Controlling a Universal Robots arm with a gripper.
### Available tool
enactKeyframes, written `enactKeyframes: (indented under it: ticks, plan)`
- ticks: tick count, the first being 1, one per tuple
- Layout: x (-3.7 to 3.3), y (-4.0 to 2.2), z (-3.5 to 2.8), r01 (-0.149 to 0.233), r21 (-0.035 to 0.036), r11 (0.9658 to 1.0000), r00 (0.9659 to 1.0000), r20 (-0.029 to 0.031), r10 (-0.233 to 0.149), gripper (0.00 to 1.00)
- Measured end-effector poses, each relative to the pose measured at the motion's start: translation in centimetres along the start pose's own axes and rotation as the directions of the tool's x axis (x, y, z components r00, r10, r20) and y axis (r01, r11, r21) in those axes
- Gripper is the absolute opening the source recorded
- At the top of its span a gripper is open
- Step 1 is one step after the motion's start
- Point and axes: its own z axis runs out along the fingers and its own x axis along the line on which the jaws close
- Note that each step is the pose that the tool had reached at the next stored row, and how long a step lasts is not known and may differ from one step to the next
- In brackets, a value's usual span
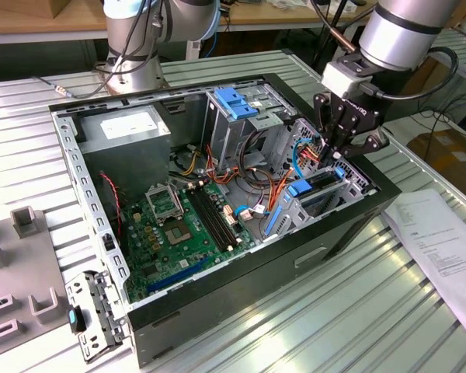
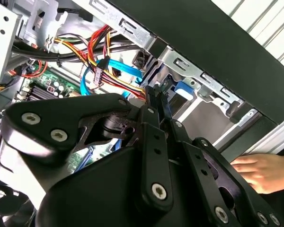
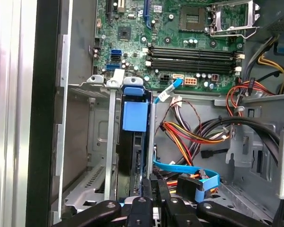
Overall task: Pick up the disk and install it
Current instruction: 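Insert the first disk wire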
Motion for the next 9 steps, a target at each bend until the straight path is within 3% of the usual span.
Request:
enactKeyframes:
  ticks: [4,9]
  plan:
    - [0.10,0.12,-0.23,-0.029,-0.0009,0.9996,0.9996,-0.0005,0.029,0.16]
    - [0.75,0.27,-0.21,-0.031,-0.0010,0.9995,0.9995,-0.0004,0.031,0.16]
